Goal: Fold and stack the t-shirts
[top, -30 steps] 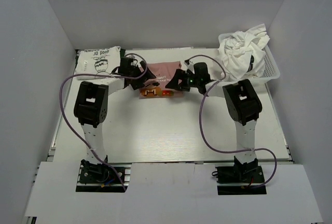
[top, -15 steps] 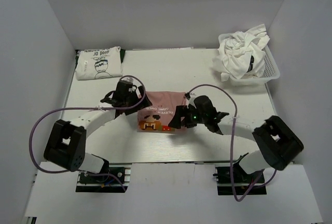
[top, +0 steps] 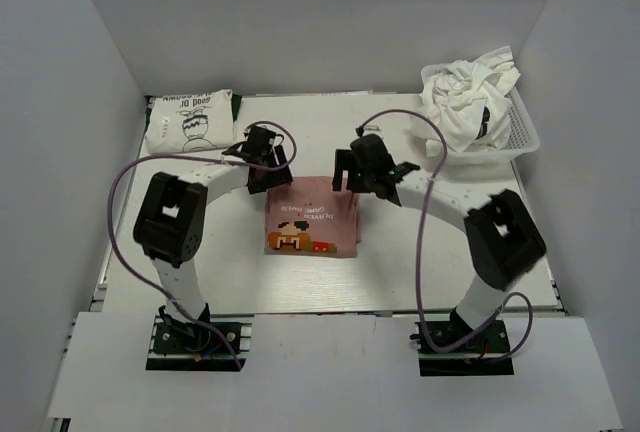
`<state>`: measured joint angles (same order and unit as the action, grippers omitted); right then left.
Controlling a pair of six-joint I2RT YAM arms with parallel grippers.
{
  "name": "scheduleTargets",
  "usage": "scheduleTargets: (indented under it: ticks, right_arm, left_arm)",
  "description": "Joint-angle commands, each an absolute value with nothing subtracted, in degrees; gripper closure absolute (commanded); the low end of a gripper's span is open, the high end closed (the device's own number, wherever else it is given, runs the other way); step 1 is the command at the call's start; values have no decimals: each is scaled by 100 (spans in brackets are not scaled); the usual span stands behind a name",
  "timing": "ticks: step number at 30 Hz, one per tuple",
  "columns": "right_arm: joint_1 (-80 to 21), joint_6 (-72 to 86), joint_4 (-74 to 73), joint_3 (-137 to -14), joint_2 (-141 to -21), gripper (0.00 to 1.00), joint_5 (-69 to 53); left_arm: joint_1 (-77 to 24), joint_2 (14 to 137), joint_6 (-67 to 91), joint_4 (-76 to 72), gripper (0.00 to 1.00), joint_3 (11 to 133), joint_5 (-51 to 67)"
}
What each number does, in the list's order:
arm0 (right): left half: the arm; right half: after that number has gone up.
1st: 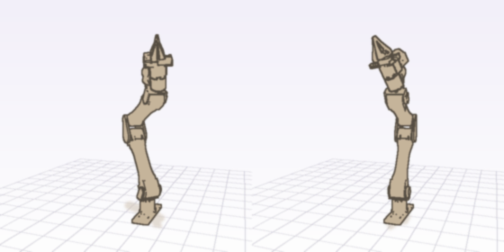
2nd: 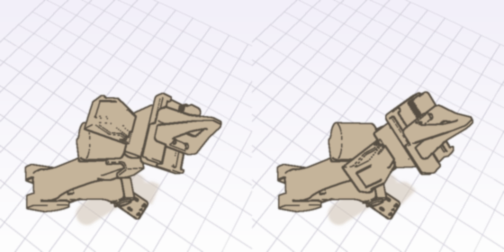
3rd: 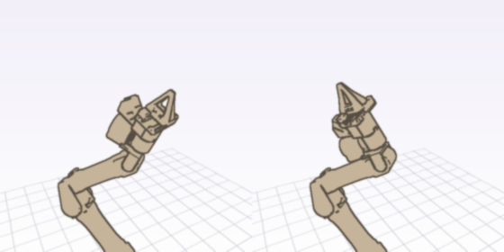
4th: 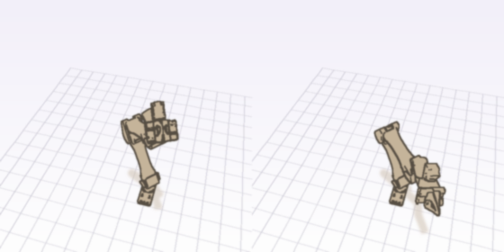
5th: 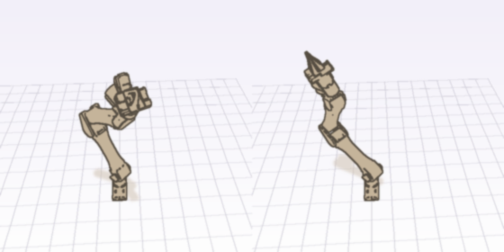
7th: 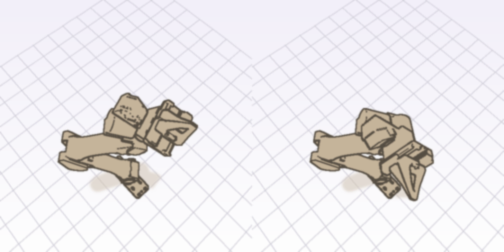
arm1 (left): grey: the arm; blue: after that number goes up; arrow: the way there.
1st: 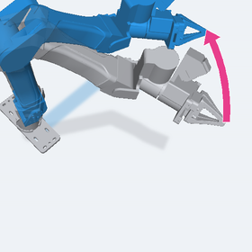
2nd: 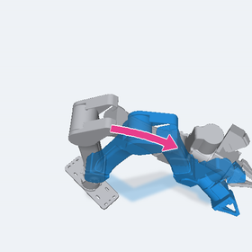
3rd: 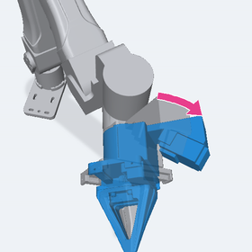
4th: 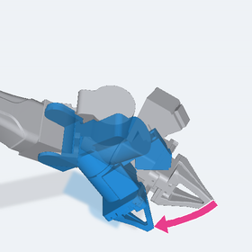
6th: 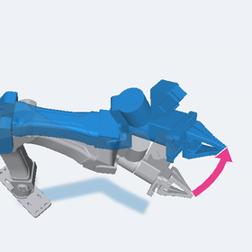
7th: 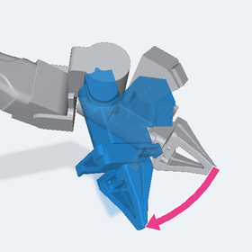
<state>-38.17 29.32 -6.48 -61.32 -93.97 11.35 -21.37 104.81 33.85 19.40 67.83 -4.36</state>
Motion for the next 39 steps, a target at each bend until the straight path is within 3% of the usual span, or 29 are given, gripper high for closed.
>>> scheduleTargets:
  ticks: [1, 2, 3, 4, 5, 6, 7, 8, 9, 18, 30, 32, 34, 35, 36, 39]
  right_arm:
    - [-3648, 2892, -1424, -6925, -10168, 15, 1697]
    - [-3595, 2892, -1424, -7135, -10386, 24, 1644]
    - [-3577, 2909, -1389, -7241, -10580, 38, 1591]
    - [-3586, 2953, -1363, -7338, -10652, 64, 1600]
    - [-3569, 3005, -1328, -7382, -10835, 75, 1617]
    - [-3542, 3023, -1353, -7426, -10889, 83, 1652]
    - [-3525, 3050, -1362, -7575, -10916, 100, 1678]
    - [-3498, 3059, -1458, -7611, -10951, 100, 1679]
    - [-3507, 3067, -1494, -7664, -10916, 100, 1644]
    - [-3524, 2602, -97, -6478, -9616, 100, 659]
    - [-3252, 2900, -1292, -7926, -11425, 100, 703]
    - [-3191, 2822, -1397, -8033, -11531, 81, 546]
    - [-3208, 2734, -1494, -8174, -11461, 64, 536]
    - [-3217, 2699, -1485, -8165, -11330, 59, 545]
    - [-3225, 2655, -1468, -8148, -11164, 58, 501]
    - [-3234, 2470, -1441, -8025, -10647, 40, 378]
  left_arm:
    - [-2092, 10748, 3261, 2346, 22, 7285, -808]
    - [-2092, 10827, 3261, 2399, 38, 7417, -861]
    - [-2092, 10889, 3261, 2399, 45, 7418, -861]
    - [-2092, 10942, 3261, 2399, 52, 7505, -861]
    - [-2092, 11021, 3261, 2513, 64, 7619, -948]
    - [-2092, 11021, 3261, 2514, 70, 7681, -949]
    - [-2092, 11021, 3261, 2601, 75, 7734, -949]
    - [-2092, 11021, 3261, 2654, 95, 7787, -949]
    - [-2092, 11021, 3261, 2654, 100, 7787, -949]
    - [-2092, 9608, 3200, 1848, 100, 6531, -949]
    - [-1793, 10661, 3401, 2205, 100, 6863, -1493]
    - [-1731, 10740, 3462, 2513, 100, 7083, -1766]
    - [-1679, 10740, 3463, 2514, 84, 7215, -1837]
    - [-1679, 10679, 3463, 2566, 58, 7216, -1837]
    - [-1679, 10566, 3402, 2566, 46, 7277, -1767]
    - [-1679, 10311, 3401, 2829, 18, 7277, -1767]
